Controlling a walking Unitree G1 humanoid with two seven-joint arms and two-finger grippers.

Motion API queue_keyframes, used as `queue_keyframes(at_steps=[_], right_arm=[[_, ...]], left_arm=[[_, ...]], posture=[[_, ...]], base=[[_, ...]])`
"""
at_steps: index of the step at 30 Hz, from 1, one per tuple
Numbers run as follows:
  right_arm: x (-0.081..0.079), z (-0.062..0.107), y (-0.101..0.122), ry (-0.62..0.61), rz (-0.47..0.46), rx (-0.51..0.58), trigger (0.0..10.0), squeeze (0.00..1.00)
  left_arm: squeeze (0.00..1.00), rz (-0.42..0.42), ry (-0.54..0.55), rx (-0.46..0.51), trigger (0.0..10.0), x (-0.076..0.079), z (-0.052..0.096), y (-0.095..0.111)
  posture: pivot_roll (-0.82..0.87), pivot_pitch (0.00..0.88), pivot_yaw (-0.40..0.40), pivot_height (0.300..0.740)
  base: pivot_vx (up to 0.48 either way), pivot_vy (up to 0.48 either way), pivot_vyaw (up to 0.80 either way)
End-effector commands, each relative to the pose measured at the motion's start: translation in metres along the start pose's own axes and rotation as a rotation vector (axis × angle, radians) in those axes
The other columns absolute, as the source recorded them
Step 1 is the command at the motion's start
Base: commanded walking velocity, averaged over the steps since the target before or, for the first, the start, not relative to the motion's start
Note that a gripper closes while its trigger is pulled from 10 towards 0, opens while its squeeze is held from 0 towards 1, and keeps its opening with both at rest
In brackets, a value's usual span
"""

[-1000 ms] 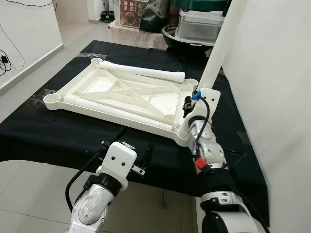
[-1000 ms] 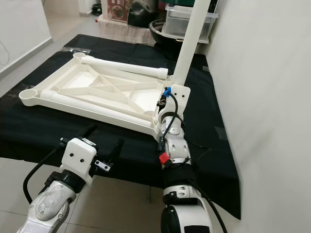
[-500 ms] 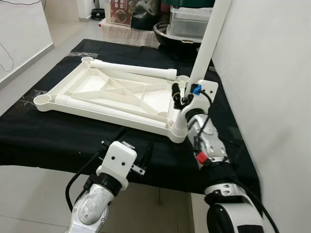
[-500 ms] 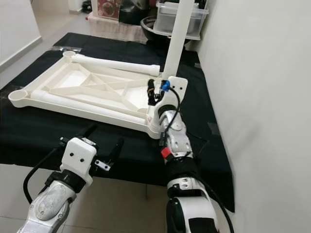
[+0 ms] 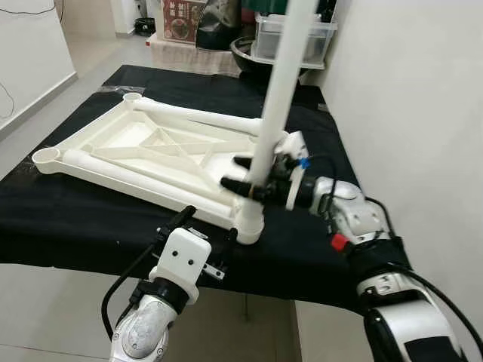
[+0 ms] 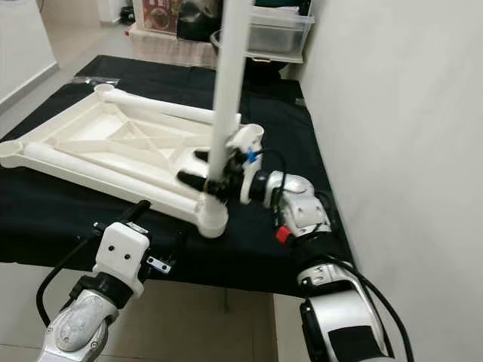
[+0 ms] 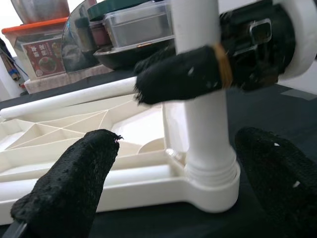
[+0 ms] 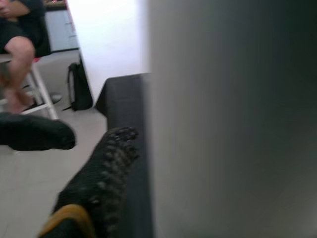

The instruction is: Building children table

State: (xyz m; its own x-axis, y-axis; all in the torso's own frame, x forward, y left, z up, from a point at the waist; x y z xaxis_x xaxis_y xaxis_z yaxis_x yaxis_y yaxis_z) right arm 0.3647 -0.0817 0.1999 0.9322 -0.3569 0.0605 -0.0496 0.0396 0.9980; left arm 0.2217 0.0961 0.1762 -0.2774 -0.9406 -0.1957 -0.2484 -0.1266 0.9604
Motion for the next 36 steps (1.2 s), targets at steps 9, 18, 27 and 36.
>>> queue_keyframes(at_steps=[9,18,27,36], right_arm=[[0.023,-0.017,0.006,-0.405,-0.046,0.071,0.0,0.00],[0.051,0.032,-0.015,-1.141,-0.184,0.017,0.0,0.00],[0.018,0.021,-0.020,-1.490,-0.286,0.053,0.0,0.00],[0.029,0.018,0.019,-1.344,-0.111,0.201,10.0,0.00]], left_arm=[[0.00,-0.009,0.000,-0.009,10.0,-0.002,0.000,-0.002],[0.00,-0.009,0.001,-0.007,10.0,-0.002,-0.001,-0.002],[0.00,0.000,-0.012,-0.005,10.0,0.002,-0.002,-0.001],[0.00,-0.008,-0.003,-0.009,10.0,-0.003,-0.002,-0.001]], posture=[[0.14,0.058,-0.130,0.740],[0.12,0.073,-0.125,0.740],[0.13,0.077,-0.114,0.740],[0.11,0.092,-0.121,0.740]], base=[[0.000,0.000,0.00],[0.000,0.000,0.00],[0.000,0.000,0.00],[0.000,0.000,0.00]])
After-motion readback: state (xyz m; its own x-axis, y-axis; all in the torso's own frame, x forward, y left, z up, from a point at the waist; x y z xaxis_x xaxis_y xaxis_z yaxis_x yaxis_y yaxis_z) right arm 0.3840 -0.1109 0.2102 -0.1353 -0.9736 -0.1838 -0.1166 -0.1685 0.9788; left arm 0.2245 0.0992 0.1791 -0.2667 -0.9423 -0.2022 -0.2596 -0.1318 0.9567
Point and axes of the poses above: a point about 5 cm out from each wrist's last joint towards the gripper, its own z axis pointing back from the gripper into the wrist, its own y axis along the axis of the wrist's last joint, x = y × z, the point moved 1 cm from there along -z, pointing out of the wrist towards the gripper, and after that the axes turned 2 degrees about z, right-handed, at the moved point
